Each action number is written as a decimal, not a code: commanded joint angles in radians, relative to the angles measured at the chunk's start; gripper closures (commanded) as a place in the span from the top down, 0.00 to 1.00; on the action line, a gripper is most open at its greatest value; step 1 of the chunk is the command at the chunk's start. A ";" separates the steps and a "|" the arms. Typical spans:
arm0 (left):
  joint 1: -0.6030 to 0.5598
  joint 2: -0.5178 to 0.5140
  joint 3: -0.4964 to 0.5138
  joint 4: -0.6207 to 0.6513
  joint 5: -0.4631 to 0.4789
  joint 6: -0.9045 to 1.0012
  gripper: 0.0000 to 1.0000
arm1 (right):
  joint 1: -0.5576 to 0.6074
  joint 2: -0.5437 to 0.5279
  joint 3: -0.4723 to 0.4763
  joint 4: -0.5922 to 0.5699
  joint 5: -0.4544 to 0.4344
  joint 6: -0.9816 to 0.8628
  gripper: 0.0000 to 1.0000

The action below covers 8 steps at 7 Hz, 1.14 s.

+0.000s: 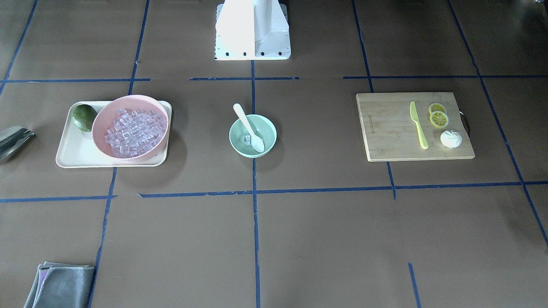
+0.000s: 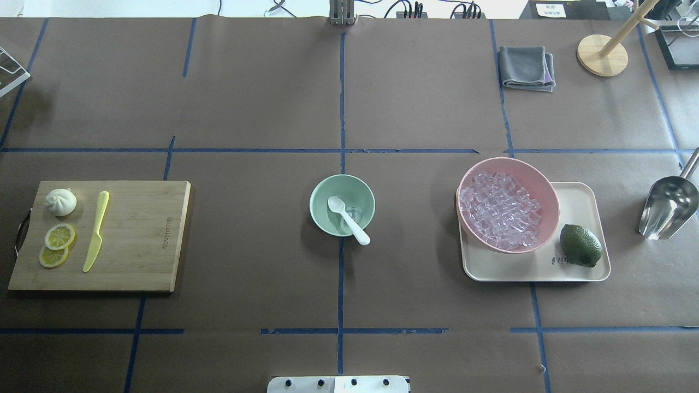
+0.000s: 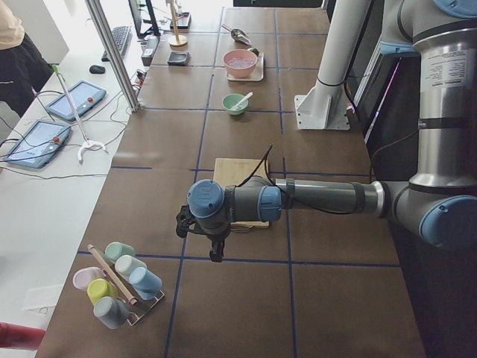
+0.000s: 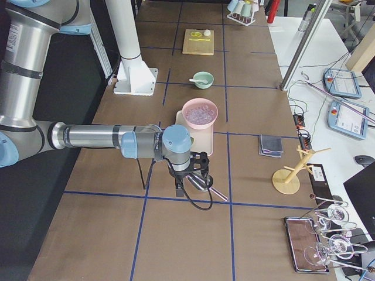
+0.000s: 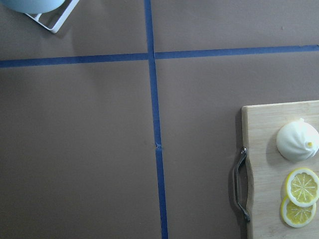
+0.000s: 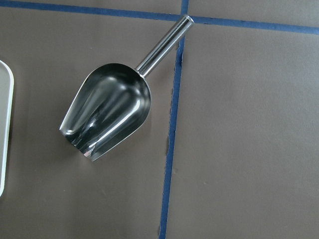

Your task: Put spoon and ice into bowl

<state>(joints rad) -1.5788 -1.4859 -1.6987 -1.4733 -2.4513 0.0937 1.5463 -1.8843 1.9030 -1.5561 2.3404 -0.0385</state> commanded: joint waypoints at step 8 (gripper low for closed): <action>-0.001 0.001 -0.028 -0.007 0.117 -0.054 1.00 | 0.000 0.002 -0.039 0.011 0.004 0.008 0.99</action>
<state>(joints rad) -1.5796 -1.4846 -1.7210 -1.4805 -2.3379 0.0422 1.5463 -1.8822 1.8640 -1.5448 2.3423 -0.0325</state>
